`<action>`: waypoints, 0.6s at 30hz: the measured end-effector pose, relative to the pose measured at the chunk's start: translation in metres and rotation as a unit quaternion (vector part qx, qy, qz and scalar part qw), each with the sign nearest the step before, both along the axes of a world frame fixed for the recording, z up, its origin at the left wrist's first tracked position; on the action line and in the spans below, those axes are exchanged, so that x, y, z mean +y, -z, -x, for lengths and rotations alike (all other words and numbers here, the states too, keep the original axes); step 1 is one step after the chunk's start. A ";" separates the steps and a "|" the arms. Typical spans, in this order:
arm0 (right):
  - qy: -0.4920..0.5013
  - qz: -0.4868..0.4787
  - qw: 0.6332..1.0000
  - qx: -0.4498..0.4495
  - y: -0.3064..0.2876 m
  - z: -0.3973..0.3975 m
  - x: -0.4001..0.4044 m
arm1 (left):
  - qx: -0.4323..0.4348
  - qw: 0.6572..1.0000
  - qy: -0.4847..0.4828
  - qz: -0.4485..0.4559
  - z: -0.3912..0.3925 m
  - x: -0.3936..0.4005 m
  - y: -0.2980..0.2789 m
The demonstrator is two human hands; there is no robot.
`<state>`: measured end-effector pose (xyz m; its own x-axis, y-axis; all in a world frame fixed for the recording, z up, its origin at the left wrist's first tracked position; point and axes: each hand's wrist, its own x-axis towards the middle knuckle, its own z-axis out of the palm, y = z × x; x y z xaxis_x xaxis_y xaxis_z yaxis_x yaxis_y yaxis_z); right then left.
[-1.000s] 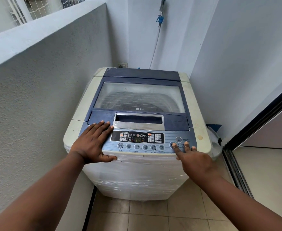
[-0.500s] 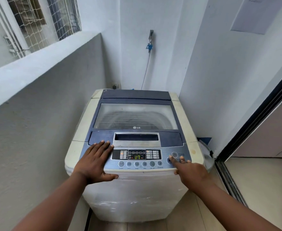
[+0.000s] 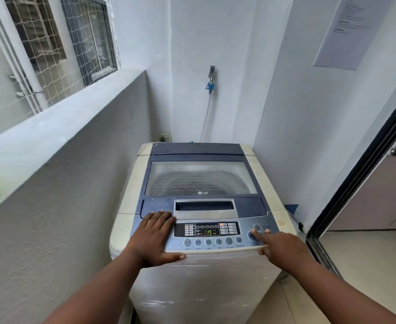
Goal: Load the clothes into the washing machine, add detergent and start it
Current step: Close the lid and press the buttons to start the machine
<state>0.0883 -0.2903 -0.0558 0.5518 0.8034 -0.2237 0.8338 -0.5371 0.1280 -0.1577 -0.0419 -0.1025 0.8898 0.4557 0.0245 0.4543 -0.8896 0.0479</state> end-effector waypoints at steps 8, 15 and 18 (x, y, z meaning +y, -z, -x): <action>-0.003 -0.024 1.000 0.018 0.015 -0.003 -0.001 | 0.030 0.999 0.013 -0.016 -0.007 0.005 -0.005; -0.029 -0.014 0.999 0.021 0.025 -0.004 -0.002 | -0.002 0.999 -0.041 -0.034 -0.014 -0.006 0.003; -0.055 -0.013 0.998 0.005 0.015 -0.010 0.001 | -0.021 0.998 -0.043 -0.035 -0.027 -0.010 -0.003</action>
<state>0.0980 -0.2895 -0.0711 0.4584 0.8642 -0.2074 0.8887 -0.4456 0.1079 -0.1305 -0.0521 -0.0991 0.8450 0.5260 0.0962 0.5278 -0.8493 0.0076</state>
